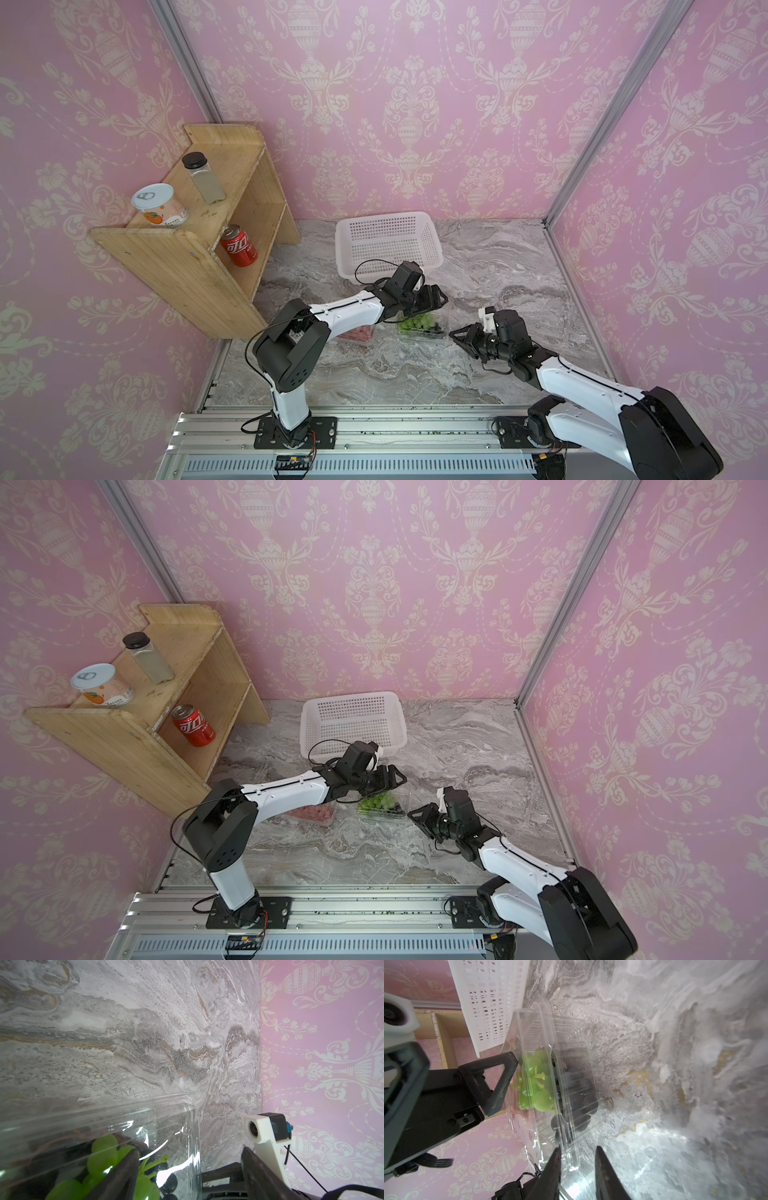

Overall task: Pack grapes into containers
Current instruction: Close the packing box at the center of the board.

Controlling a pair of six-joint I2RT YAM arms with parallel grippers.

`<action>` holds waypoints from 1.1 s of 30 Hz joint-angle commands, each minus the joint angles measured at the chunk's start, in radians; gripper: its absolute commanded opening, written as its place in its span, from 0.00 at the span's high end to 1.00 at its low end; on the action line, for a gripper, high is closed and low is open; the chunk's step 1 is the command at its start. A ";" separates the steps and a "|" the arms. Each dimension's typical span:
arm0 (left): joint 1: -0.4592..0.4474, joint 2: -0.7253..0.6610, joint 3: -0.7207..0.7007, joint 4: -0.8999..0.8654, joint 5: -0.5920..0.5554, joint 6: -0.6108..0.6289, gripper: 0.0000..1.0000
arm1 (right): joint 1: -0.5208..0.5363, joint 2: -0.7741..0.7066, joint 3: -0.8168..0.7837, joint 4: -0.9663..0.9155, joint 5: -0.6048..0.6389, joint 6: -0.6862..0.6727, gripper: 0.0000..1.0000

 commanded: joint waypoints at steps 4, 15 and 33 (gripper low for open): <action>0.005 0.049 -0.053 -0.062 0.016 -0.031 0.21 | 0.021 0.006 -0.002 0.053 -0.004 0.032 0.71; 0.005 0.047 -0.053 -0.060 0.018 -0.029 0.21 | 0.082 -0.046 -0.017 0.033 0.042 0.061 0.71; 0.004 0.048 -0.057 -0.052 0.025 -0.032 0.21 | 0.122 -0.032 -0.037 0.042 0.077 0.068 0.70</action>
